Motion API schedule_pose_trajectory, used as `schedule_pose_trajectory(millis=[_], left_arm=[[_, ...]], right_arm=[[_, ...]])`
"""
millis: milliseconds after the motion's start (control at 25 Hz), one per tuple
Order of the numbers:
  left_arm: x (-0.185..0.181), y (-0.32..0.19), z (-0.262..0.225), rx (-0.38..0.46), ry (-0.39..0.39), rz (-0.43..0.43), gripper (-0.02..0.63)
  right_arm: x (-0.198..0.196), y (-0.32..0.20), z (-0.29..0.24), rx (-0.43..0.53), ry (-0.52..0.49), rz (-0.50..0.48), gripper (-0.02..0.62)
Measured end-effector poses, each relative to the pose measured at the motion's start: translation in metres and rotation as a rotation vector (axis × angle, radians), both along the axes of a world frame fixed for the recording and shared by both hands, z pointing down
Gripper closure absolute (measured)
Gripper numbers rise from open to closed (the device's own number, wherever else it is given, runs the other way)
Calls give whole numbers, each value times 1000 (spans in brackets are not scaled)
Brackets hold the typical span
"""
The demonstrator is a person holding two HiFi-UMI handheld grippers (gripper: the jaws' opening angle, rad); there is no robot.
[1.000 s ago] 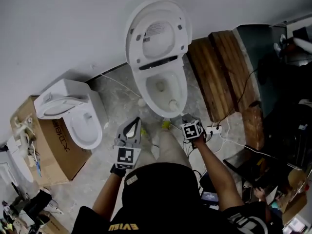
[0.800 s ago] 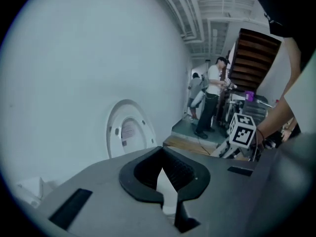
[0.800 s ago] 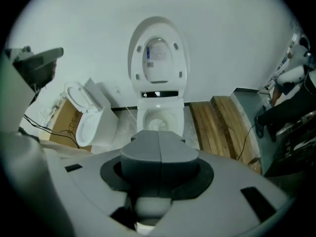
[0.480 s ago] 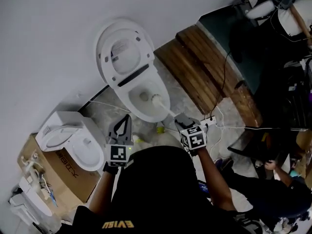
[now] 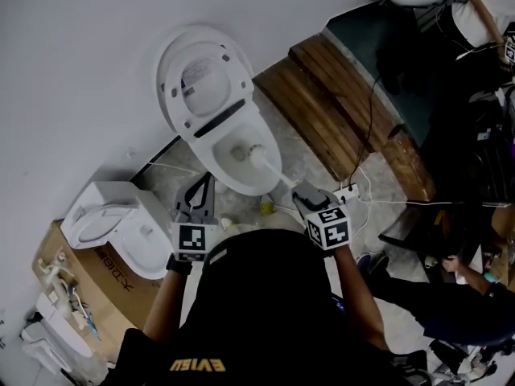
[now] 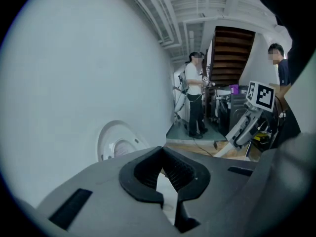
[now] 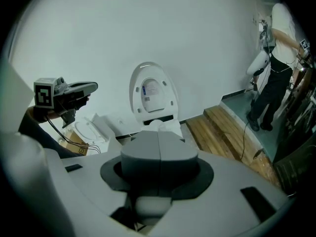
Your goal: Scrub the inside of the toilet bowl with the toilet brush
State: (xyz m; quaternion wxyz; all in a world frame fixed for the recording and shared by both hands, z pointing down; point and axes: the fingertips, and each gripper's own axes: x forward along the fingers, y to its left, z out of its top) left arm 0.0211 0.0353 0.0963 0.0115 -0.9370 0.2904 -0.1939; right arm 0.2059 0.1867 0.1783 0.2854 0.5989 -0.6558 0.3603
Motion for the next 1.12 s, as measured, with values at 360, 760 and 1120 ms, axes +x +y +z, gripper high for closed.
schedule_pose_trajectory(millis=[360, 760, 1120], left_arm=[[4, 12, 9, -31, -28, 5, 588], [6, 16, 7, -15, -27, 2, 588], [1, 20, 11, -20, -39, -26, 588]], right_arm=[[-2, 5, -3, 1, -22, -9, 436], [-3, 9, -4, 5, -28, -27, 437], [2, 7, -7, 16, -29, -32, 437]])
